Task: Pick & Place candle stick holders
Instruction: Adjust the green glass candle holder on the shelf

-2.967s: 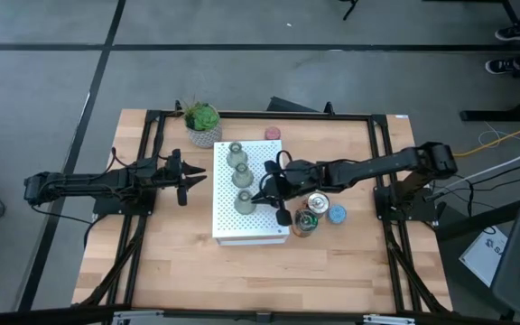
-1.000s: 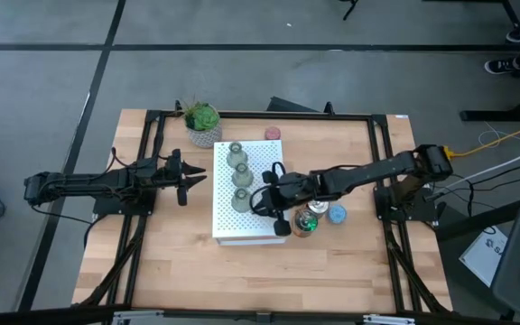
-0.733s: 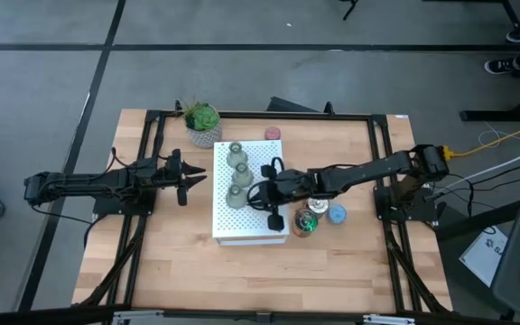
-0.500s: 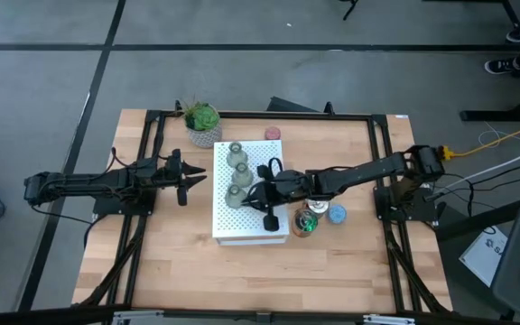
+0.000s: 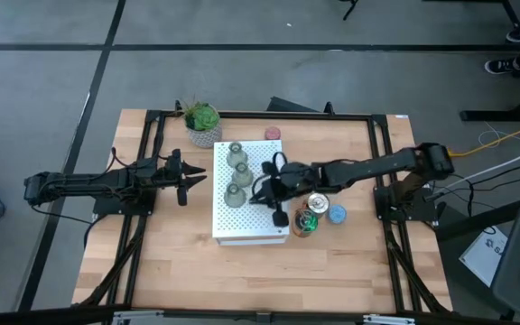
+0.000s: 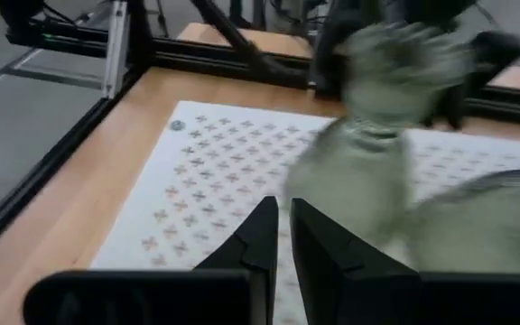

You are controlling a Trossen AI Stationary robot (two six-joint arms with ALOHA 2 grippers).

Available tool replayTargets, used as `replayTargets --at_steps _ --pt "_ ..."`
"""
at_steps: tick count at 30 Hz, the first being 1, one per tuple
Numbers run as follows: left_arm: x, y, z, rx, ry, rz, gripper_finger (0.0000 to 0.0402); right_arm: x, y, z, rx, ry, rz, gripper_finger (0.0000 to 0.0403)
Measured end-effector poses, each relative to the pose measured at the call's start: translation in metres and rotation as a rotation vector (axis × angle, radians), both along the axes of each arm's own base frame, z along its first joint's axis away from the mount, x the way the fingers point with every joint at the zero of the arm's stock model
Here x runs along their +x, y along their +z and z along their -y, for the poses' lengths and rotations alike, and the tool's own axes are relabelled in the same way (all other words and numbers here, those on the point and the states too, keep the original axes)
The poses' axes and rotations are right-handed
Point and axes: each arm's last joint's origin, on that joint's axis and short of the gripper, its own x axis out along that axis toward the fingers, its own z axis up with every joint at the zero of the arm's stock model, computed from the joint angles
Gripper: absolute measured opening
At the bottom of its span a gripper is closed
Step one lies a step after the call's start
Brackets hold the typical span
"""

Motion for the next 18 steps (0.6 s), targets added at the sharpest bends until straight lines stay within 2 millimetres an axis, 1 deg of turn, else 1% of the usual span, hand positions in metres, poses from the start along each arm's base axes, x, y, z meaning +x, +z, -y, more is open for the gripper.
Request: replayTargets --at_steps 2,4,8,11,14,18 --pt "0.000 0.000 0.000 0.000 0.000 0.002 0.0107 -0.006 0.005 0.010 -0.011 -0.023 -0.026 0.0038" --pt "0.000 0.000 0.000 0.000 0.000 0.001 0.0107 -0.008 0.010 0.021 -0.018 -0.047 -0.019 0.0038" --pt "0.000 0.000 0.000 0.000 0.000 0.001 0.0107 -0.009 0.005 0.042 -0.047 -0.091 -0.061 0.0038" --pt "0.000 0.000 0.000 0.000 0.000 0.001 0.0107 -0.008 0.001 0.055 -0.054 -0.120 -0.074 0.0038" --pt "0.000 0.000 0.000 0.000 0.000 0.001 0.0107 -0.004 0.000 0.060 -0.054 -0.136 -0.040 0.0038" --pt "0.000 0.000 0.000 0.000 0.000 0.001 0.0107 0.004 -0.004 0.061 -0.055 -0.136 0.003 0.0038"
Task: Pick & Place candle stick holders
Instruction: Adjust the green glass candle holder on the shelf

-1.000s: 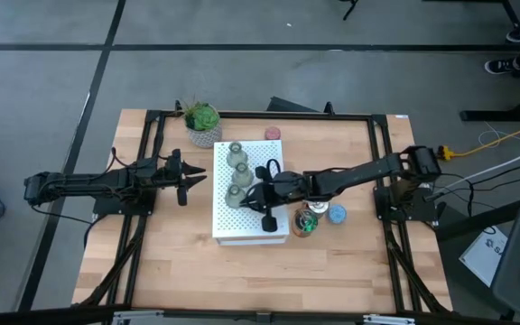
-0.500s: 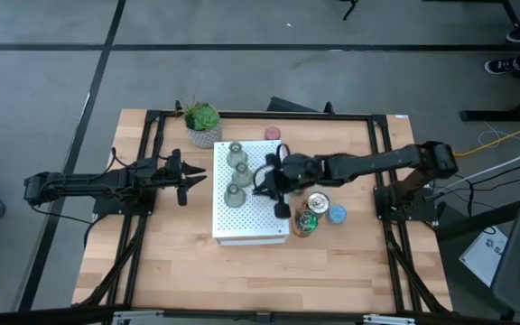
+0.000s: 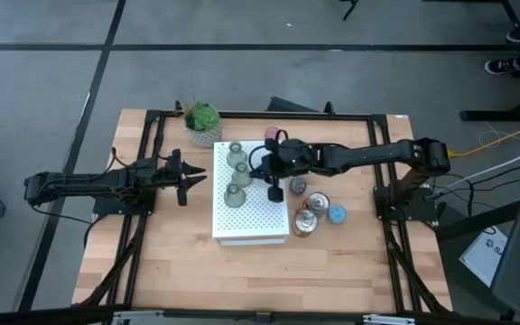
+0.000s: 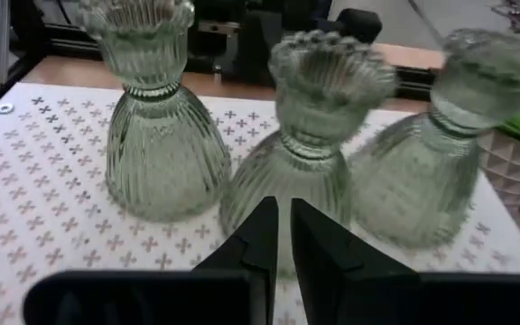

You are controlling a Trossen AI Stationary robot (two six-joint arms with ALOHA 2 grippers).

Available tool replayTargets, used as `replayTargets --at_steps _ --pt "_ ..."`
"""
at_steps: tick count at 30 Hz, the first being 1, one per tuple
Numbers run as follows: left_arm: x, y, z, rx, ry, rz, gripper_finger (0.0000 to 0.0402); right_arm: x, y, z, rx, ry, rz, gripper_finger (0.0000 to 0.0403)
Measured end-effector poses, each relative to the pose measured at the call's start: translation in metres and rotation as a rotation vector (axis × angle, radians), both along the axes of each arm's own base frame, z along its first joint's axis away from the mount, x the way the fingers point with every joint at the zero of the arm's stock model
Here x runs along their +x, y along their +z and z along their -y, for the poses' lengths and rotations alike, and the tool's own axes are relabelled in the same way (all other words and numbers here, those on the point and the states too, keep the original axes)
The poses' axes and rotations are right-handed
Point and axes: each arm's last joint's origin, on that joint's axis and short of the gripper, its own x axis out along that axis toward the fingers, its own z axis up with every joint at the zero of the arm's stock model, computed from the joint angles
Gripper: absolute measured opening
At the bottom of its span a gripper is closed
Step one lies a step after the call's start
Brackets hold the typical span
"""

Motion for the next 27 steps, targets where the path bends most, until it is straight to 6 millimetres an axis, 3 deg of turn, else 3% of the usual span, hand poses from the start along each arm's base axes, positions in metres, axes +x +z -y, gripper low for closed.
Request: replayTargets --at_steps 12,18,22,27 --pt "0.000 0.000 0.000 0.000 0.000 0.000 0.0107 0.020 -0.019 0.000 -0.005 0.035 0.084 0.0038" --pt "0.000 0.000 0.000 0.000 0.000 0.000 0.0107 0.017 -0.020 0.003 0.008 0.029 0.039 0.0038" --pt "0.000 0.000 0.000 0.000 0.000 0.000 0.0107 0.006 -0.012 0.013 0.000 0.015 -0.008 0.0038" --pt "0.000 0.000 0.000 0.000 0.000 0.000 0.0107 -0.004 -0.004 0.041 0.003 -0.050 -0.021 0.0038"
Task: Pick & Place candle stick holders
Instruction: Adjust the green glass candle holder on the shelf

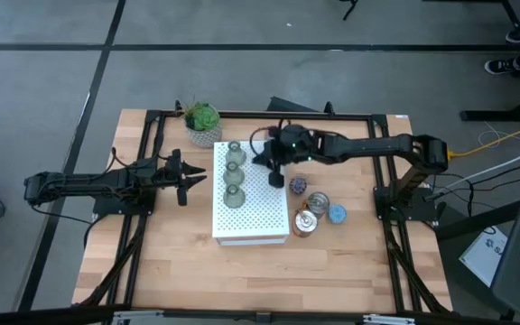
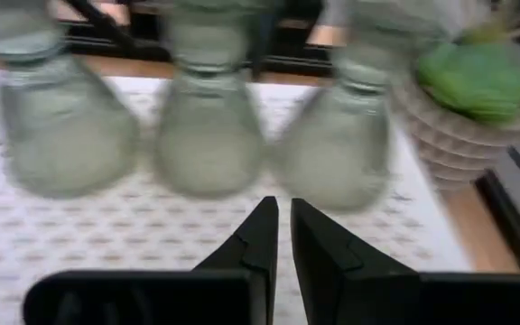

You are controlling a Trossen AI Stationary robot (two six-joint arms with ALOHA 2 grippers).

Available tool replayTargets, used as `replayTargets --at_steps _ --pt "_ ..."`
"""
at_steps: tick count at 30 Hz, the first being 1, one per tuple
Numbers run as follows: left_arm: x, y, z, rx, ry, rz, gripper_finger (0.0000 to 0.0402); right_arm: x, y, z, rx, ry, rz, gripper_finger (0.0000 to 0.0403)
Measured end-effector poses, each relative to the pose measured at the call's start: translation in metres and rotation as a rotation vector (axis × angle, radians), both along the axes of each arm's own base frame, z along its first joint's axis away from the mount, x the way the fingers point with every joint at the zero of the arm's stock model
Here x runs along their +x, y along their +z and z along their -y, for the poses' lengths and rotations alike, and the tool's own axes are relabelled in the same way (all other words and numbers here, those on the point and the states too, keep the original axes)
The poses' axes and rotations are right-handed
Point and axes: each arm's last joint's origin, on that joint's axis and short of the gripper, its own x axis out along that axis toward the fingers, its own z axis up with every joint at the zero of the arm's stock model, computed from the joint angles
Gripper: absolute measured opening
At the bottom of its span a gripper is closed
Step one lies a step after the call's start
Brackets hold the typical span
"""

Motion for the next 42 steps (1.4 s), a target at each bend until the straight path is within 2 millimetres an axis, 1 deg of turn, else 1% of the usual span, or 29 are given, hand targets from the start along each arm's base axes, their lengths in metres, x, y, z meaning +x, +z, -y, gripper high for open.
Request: replayTargets --at_steps 4,7,11,14,18,21,24,28,30,34,37,42 --pt "0.000 0.000 0.000 0.000 0.000 0.000 0.0107 0.000 -0.003 0.018 0.020 -0.020 0.015 0.0038" --pt "0.000 0.000 0.000 0.000 0.001 0.000 0.0107 0.004 -0.014 0.023 0.038 -0.005 0.005 0.0038" --pt "0.000 0.000 0.000 0.000 0.000 0.000 0.0107 0.011 -0.011 0.022 0.031 0.025 0.086 0.0038" --pt "0.000 0.000 0.000 0.000 0.000 0.000 0.0107 0.016 -0.015 0.020 0.023 0.034 0.105 0.0038" --pt "0.000 0.000 0.000 0.000 0.000 0.000 0.0107 0.021 -0.016 0.020 0.008 0.038 0.157 0.0038" --pt "0.000 0.000 0.000 0.000 0.001 0.000 0.0107 0.023 -0.019 0.022 -0.006 0.011 0.161 0.0038" --pt "0.000 0.000 0.000 0.000 0.000 0.000 0.0107 0.024 -0.017 0.022 -0.012 0.003 0.177 0.0038" --pt "0.000 0.000 0.000 0.000 0.001 0.000 0.0107 0.022 -0.020 0.022 -0.003 0.002 0.150 0.0038" --pt "0.000 0.000 0.000 0.000 0.000 0.000 0.0107 0.019 -0.018 0.023 0.005 -0.003 0.116 0.0038" --pt "0.000 0.000 0.000 0.000 0.000 0.000 0.0107 0.021 -0.005 0.031 0.014 -0.021 0.059 0.0038" --pt "0.000 0.000 0.000 0.000 0.001 0.000 0.0107 0.025 0.004 0.034 0.009 -0.027 0.075 0.0038" --pt "0.000 0.000 0.000 0.000 0.001 0.000 0.0107 0.028 0.007 0.032 0.004 -0.017 0.087 0.0038"
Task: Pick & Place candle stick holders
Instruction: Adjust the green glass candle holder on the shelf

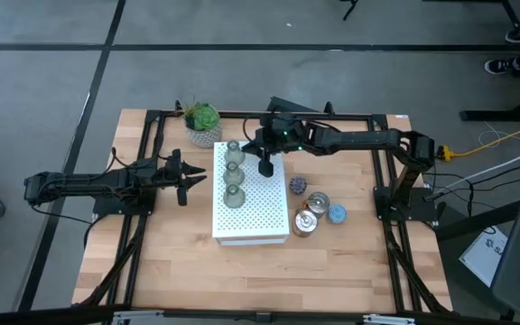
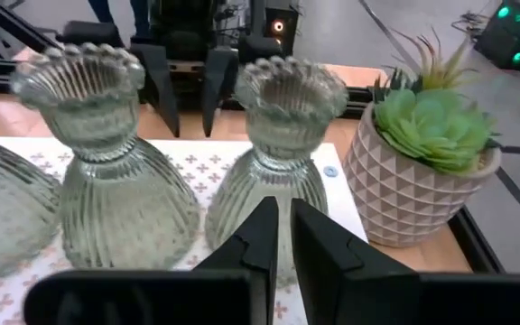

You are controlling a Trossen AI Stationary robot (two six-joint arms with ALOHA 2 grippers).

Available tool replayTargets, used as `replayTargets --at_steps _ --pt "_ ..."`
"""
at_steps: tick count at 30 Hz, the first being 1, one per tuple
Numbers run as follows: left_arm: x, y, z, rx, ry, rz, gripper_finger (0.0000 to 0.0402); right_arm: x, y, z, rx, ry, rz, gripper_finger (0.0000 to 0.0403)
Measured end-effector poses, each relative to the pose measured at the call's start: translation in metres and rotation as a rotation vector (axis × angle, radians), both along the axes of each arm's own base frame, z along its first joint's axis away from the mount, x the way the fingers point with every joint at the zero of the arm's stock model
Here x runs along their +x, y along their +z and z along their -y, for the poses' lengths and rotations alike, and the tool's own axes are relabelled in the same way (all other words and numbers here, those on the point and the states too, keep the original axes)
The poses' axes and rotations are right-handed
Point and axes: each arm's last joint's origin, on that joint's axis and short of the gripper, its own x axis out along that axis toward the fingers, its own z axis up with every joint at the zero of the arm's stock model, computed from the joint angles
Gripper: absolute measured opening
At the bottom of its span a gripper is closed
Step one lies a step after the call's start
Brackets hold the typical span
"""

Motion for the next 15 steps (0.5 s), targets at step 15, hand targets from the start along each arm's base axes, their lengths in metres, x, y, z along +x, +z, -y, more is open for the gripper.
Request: replayTargets --at_steps 15 --pt "0.000 0.000 0.000 0.000 0.000 0.000 0.0107 0.012 -0.017 0.000 -0.015 -0.031 0.005 0.0038"
